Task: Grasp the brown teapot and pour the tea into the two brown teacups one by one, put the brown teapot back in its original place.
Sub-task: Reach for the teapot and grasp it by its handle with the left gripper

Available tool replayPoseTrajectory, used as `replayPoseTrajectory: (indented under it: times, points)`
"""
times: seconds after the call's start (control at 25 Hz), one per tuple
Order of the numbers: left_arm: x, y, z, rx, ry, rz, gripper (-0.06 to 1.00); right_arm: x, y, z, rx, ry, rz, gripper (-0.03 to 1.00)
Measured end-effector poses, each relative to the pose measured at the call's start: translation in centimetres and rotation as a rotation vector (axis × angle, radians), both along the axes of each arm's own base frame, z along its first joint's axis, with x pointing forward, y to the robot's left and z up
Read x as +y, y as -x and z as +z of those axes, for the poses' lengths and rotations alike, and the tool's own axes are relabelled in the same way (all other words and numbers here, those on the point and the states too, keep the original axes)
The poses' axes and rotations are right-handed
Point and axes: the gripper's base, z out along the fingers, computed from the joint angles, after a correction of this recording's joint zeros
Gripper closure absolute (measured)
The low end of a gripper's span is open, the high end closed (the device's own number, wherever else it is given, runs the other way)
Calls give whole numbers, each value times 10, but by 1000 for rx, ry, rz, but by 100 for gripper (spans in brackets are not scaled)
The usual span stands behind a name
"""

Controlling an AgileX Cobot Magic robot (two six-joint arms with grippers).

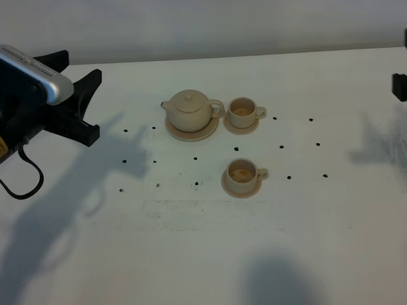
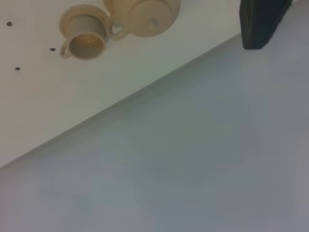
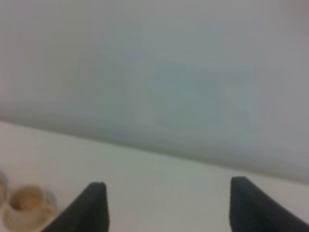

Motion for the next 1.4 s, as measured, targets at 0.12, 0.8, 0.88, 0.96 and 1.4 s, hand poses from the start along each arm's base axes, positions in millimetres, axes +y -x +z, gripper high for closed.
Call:
replayPoseTrajectory:
  times: [0.12, 0.8, 0.88, 0.96, 1.4]
  points:
    - [2, -1, -1, 17, 18, 27, 47, -5, 13, -3, 85, 11, -9, 44]
    - [4, -21, -25, 188, 66, 109, 47, -35, 123, 4, 298, -96, 39, 44]
    - [4, -22, -24, 190, 68, 111, 47, -40, 135, 5, 288, -97, 39, 44]
    - [4, -23, -24, 187, 69, 111, 47, -43, 145, 4, 289, -104, 46, 44]
    - [5, -23, -25, 210, 87, 127, 47, -50, 187, -29, 275, -163, 128, 44]
